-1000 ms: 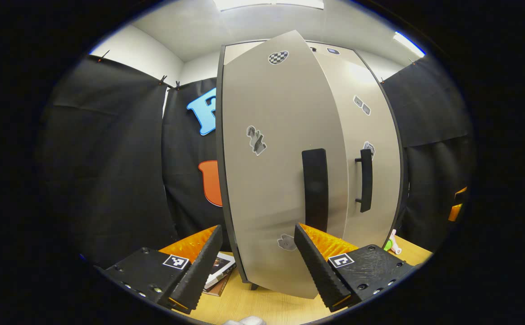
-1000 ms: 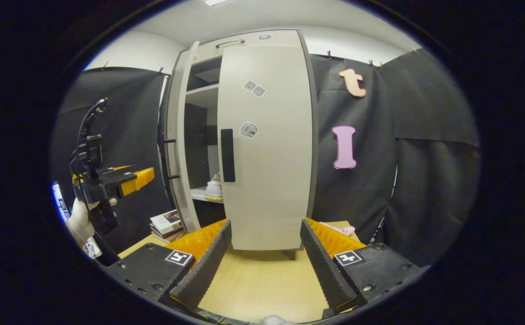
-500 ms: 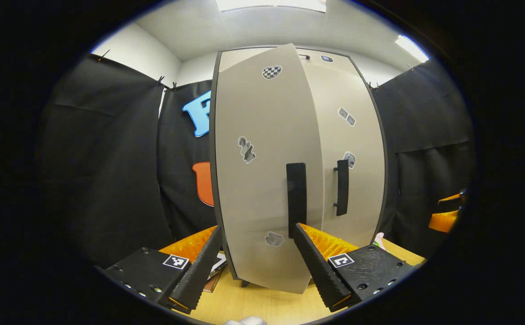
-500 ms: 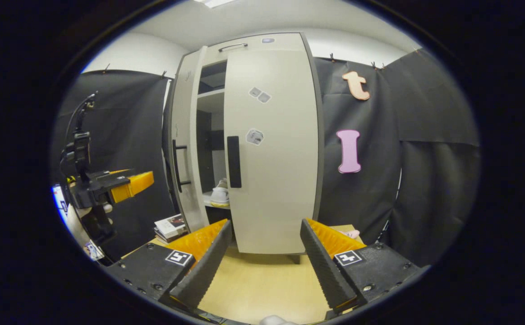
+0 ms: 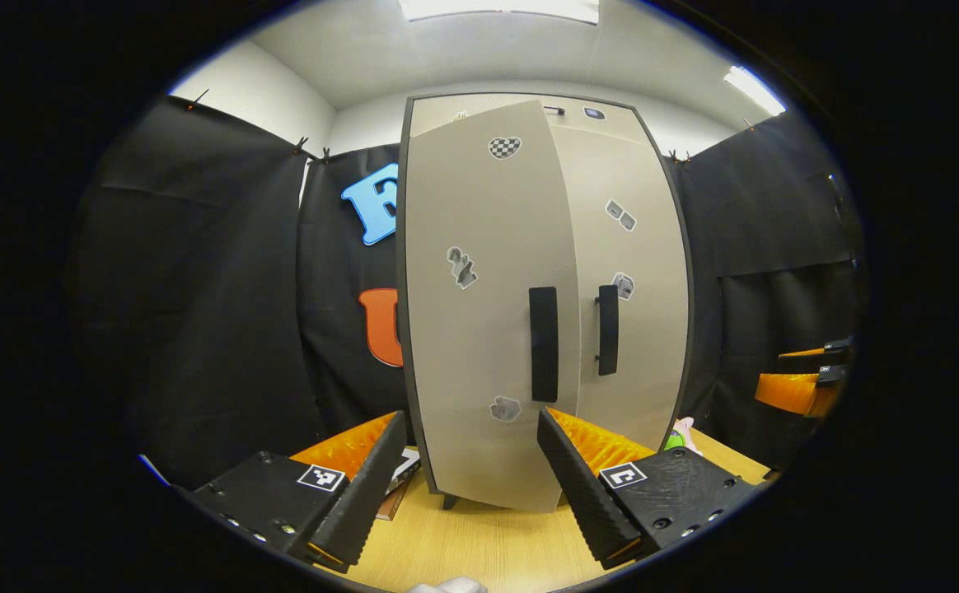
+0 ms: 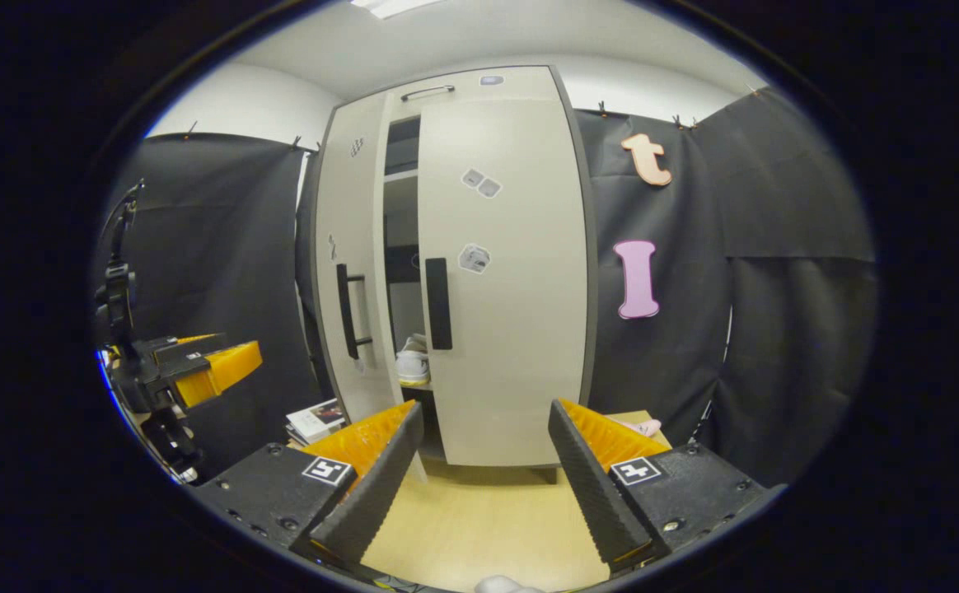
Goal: Grab one shoe with the right hand and put it into the shoe cabinet, grab the other shoe with the left hand and put it into the shoe cabinet; then close the right door with the right hand and the left door with the left hand.
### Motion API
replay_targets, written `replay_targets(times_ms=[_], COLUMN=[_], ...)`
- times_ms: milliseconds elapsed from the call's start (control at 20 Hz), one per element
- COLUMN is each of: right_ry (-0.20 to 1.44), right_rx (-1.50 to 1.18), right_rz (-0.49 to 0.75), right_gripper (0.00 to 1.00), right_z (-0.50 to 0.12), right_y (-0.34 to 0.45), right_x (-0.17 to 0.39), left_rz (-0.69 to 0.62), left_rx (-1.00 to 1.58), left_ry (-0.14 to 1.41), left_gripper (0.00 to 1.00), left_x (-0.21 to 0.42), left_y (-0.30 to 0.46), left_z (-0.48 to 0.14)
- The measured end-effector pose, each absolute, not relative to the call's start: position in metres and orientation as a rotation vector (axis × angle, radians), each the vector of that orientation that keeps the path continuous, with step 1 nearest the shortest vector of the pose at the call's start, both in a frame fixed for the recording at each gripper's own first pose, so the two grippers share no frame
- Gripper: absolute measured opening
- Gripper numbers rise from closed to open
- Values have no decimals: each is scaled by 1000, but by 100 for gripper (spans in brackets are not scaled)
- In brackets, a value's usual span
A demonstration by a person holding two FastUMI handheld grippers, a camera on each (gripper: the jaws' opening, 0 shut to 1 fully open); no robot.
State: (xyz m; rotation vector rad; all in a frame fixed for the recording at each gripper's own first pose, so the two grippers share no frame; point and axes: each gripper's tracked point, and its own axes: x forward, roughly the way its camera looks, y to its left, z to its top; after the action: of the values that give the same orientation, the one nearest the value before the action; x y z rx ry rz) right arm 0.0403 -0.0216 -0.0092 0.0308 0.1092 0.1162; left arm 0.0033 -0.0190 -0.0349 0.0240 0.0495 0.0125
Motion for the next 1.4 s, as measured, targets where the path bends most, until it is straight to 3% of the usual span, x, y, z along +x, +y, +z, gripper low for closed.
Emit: replay_targets(times_ms=[200, 250, 300, 600, 650, 700, 1400], right_ry=[109, 105, 101, 93, 92, 90, 79], right_rx=[28, 29, 29, 30, 29, 30, 35], right_rz=[118, 115, 113, 95, 90, 85, 59], right_gripper=[99, 99, 99, 99, 99, 99, 99], right_z=[-9, -8, -7, -6, -6, -6, -3], right_y=[-15, -14, -14, -12, -12, -13, -8], right_x=[36, 36, 35, 29, 29, 28, 21], left_rz=[9, 7, 6, -15, -16, -18, -30], left_rx=[23, 23, 25, 24, 24, 23, 24], left_ry=[47, 44, 43, 43, 45, 45, 45], left_gripper=[96, 100, 96, 96, 100, 96, 96], left_x=[-4, -4, -5, -12, -11, -10, -17], left_y=[-17, -17, -17, -17, -16, -15, -7], left_z=[-34, -33, -33, -34, -34, -33, -31])
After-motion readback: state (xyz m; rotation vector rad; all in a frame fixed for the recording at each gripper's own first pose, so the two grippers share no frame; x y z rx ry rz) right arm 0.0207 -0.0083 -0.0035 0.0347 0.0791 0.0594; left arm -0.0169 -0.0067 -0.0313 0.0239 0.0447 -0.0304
